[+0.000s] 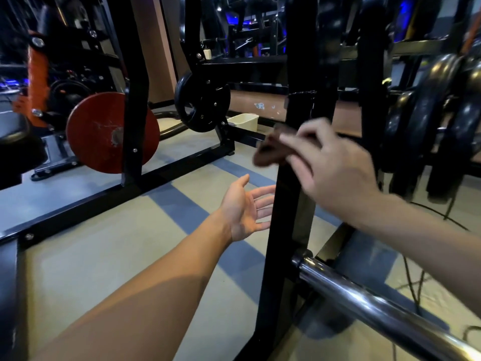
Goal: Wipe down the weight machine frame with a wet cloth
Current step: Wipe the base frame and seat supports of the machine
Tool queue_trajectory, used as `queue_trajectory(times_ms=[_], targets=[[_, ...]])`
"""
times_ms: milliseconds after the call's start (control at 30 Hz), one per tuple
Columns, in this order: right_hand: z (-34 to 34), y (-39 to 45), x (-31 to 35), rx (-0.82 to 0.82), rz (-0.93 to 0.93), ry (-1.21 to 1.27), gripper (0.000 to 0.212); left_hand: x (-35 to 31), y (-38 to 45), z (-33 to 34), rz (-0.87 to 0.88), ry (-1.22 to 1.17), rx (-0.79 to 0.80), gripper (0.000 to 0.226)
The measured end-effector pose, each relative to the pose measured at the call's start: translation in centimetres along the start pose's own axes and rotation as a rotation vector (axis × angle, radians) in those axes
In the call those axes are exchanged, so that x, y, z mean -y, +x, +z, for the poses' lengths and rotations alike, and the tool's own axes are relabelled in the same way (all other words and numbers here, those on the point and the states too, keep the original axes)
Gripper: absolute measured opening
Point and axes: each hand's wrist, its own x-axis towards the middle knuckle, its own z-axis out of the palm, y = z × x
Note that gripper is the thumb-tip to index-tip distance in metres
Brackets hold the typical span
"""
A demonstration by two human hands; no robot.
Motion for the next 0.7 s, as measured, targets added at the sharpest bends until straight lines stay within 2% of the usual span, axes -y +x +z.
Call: queue_trajectory(times_ms=[100, 233, 300, 400, 567, 633, 700], targets=[[-0.7, 2.0, -1.0, -0.081, 0.052, 0.011, 0.036, 0.3, 0.1, -0.1, -0.009, -0.001, -0.001, 0.071], [-0.5, 1.7, -0.7, -0.072, 0.070, 0.047, 0.037, 0.3, 0.1, 0.0, 0.010, 0.009, -0.025, 0.070], [-0.3, 0.2, 0.1, -0.010, 0.042, 0.034, 0.037, 0.4, 0.2, 0.0, 0.019, 0.010, -0.035, 0.066], [0.6, -4.4, 2.5, 0.175, -0.116, -0.044, 0.040, 0.4, 0.4, 0.3, 0.027, 0.001, -0.082, 0.058], [2.4, -10.0, 5.7, 0.479, -0.274, -0.050, 0.030, 0.2, 1.0, -0.1, 0.055, 0.065, -0.076, 0.065], [2.7, -10.4, 6.1, 0.545, -0.287, -0.061, 0.029, 0.1, 1.0, 0.0, 0.066, 0.103, -0.077, 0.064], [2.5, -9.3, 5.9, 0.524, -0.281, -0.077, 0.029, 0.1, 1.1, 0.2, 0.069, 0.103, -0.086, 0.062]])
